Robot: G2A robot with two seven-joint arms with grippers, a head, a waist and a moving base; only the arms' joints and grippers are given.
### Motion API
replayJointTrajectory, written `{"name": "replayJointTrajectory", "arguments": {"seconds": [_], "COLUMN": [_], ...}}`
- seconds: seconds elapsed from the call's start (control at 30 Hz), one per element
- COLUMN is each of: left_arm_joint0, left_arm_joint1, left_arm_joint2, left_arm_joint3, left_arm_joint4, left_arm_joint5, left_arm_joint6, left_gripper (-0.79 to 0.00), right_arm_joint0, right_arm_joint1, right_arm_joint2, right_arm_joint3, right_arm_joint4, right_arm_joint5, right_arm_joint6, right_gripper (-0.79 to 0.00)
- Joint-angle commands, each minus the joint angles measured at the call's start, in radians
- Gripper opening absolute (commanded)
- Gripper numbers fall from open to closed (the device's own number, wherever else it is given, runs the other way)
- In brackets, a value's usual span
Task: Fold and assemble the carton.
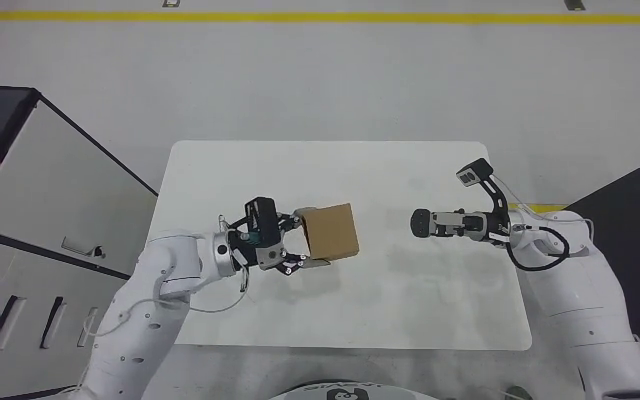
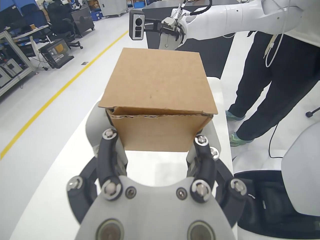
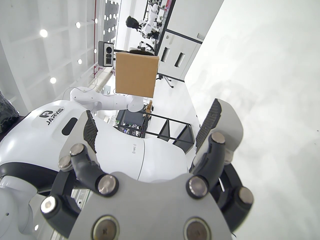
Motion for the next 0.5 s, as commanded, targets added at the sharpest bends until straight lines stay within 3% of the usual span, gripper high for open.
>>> {"name": "replayJointTrajectory", "arguments": {"seconds": [0.0,0.1,0.2,0.47], "left_arm_joint0": [-0.019,-0.045,-0.100,-0.236], "left_arm_joint1": [0.007,0.027,0.056,0.130], "left_arm_joint2": [0.002,0.001,-0.011,-0.079], "left_arm_joint3": [-0.044,-0.083,-0.117,-0.104], "left_arm_joint4": [0.026,-0.063,-0.194,-0.615], "left_arm_joint5": [-0.015,-0.015,-0.015,-0.015], "left_arm_joint6": [-0.025,-0.083,-0.210,-0.492], "left_gripper": [-0.785,-0.785,-0.785,-0.785], "right_arm_joint0": [0.000,0.000,0.000,0.000], "right_arm_joint1": [0.000,0.000,0.000,0.000], "right_arm_joint2": [0.000,0.000,0.000,0.000], "right_arm_joint3": [0.000,0.000,0.000,0.000], "right_arm_joint4": [0.000,0.000,0.000,0.000], "right_arm_joint5": [0.000,0.000,0.000,0.000], "right_arm_joint6": [0.000,0.000,0.000,0.000], "right_gripper": [0.000,0.000,0.000,0.000]}}
